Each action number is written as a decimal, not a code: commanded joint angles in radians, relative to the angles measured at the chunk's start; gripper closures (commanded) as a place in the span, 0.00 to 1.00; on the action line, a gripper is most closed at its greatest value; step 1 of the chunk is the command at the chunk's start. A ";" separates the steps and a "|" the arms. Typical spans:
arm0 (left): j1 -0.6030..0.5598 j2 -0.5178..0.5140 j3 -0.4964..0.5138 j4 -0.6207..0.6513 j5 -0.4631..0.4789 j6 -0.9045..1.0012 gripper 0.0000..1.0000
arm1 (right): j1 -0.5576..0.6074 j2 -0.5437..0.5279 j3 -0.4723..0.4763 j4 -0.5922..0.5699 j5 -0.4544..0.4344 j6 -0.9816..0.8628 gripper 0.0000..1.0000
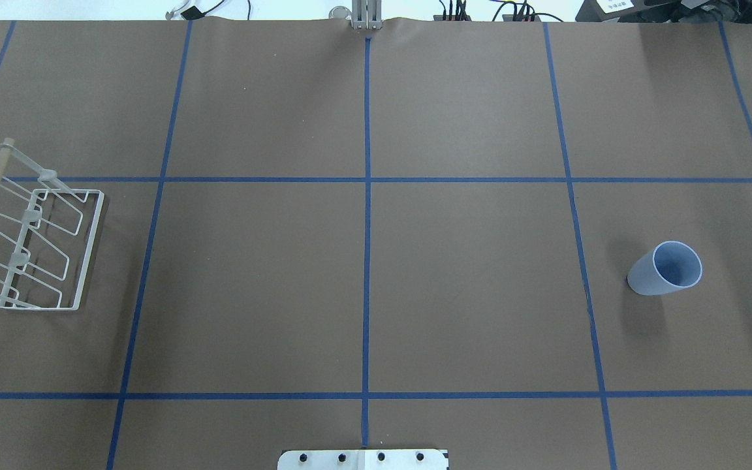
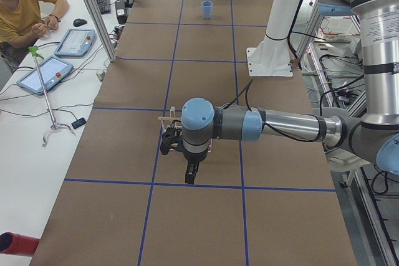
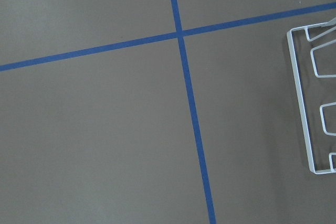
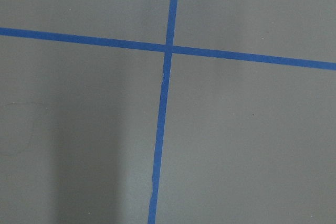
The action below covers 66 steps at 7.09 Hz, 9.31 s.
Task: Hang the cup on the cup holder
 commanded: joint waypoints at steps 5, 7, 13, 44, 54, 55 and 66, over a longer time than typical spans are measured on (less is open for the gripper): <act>-0.002 -0.026 -0.020 -0.037 0.002 -0.008 0.01 | -0.009 0.054 0.034 0.000 0.030 0.008 0.00; -0.002 -0.026 -0.002 -0.169 0.002 -0.008 0.01 | -0.010 0.099 0.037 0.002 0.136 0.011 0.00; -0.002 -0.029 0.028 -0.192 -0.002 -0.009 0.01 | -0.229 0.059 0.122 0.328 0.070 0.280 0.00; 0.302 -0.291 0.049 -1.296 -0.278 -1.415 0.03 | -0.857 0.361 0.201 1.334 -0.317 1.458 1.00; 0.683 -0.477 -0.100 -1.606 -0.032 -2.334 0.02 | -1.213 0.522 0.187 1.642 -0.779 1.463 1.00; 0.684 -0.483 -0.103 -1.609 -0.032 -2.365 0.02 | -1.183 0.522 0.177 1.638 -0.766 1.470 1.00; 0.850 -0.527 -0.104 -1.668 0.109 -2.408 0.02 | -1.204 0.584 0.130 1.640 -0.745 1.457 1.00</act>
